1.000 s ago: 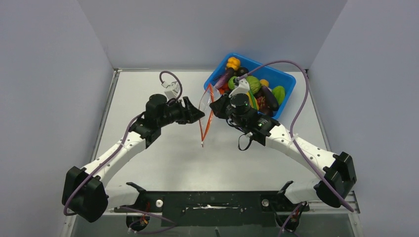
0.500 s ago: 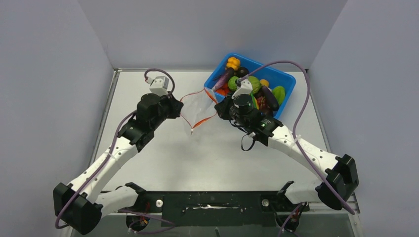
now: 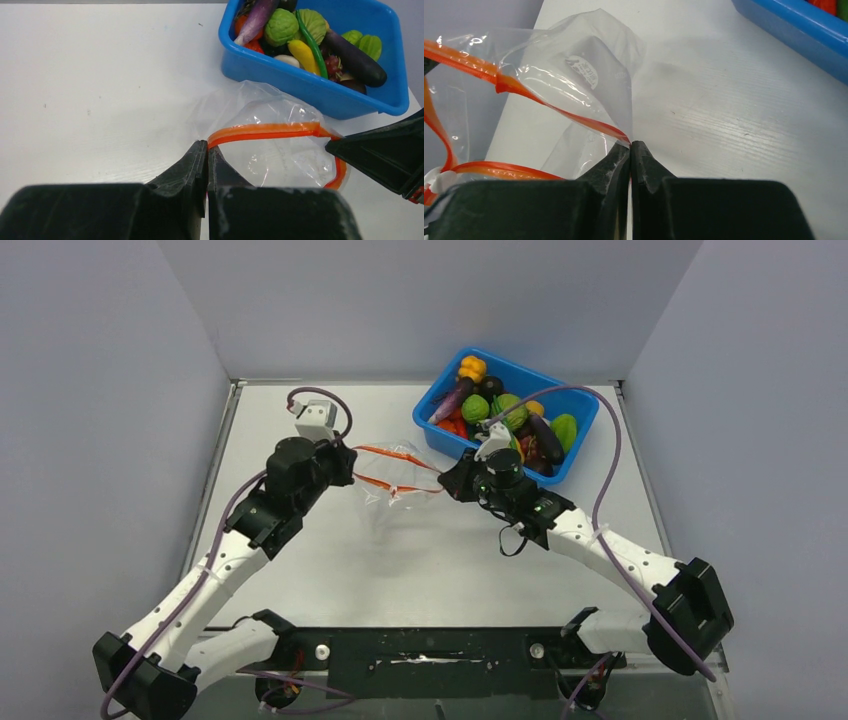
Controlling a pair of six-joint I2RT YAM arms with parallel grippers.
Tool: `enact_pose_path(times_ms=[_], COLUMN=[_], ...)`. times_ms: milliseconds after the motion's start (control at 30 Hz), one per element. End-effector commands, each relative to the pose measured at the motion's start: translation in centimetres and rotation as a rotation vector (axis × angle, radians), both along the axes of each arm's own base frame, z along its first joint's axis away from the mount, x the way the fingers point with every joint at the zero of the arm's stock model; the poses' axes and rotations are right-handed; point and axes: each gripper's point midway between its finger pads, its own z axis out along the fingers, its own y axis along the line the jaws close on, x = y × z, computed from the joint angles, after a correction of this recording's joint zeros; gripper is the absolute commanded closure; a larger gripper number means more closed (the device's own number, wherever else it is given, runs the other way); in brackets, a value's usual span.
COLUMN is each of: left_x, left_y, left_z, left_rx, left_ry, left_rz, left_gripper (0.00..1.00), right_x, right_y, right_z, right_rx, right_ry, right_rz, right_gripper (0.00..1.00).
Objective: Place the food in the zip-top bag and seal the zipper
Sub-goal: Open the zipper of the food storage bag.
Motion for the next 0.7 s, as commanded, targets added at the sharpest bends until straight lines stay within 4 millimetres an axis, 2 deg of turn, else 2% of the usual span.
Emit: enact_pose_path(times_ms=[0,100,233,267,333,400,567,667], left_x=[-0.9,-1.8,-2.3,-2.3,-2.4,-2.3,-1.5,-1.2], left_y=[0.1,-1.6,-1.8,-1.7,-1.4,-1.0,0.6,1.4], left_z=[2.4,1.5,0.3,0.0,-0.3,-0.7,-2.0,-2.4], left_rx=[-0.023,-0.022,-0.013,-0.007,0.001,0.028,0.113,0.148], left_ry=[-0.127,-0.126,-0.089,-0.086,-0.087,-0.077,-0.047,-0.030], left_rz=[-0.069,-0.188,-0.206,-0.206,-0.199,-0.181,-0.109,-0.064], left_gripper=[1.00,1.00,1.00,1.00,1.00,1.00,1.00,1.00], right_x=[0.1,-0.1,0.0,-0.2,-0.4,-0.8,-1.4,0.6], right_y=[1.6,3.0,4.2,4.3,4.4,4.3,3.2,-0.1], right_z=[2.3,2.8,3.7,4.2,5.3,6.9,8.9,7.9], right_rx=[0.054,0.084,0.116,0.122,0.122,0.099,0.060,-0.060], right_ry=[-0.106,-0.109,-0.109,-0.107,-0.087,-0.079,-0.124,-0.153], right_rz=[0.124,0.194,0.243,0.255,0.289,0.322,0.322,0.156], right_gripper=[0.95,0.85,0.75,0.70,0.52,0.44,0.36,0.35])
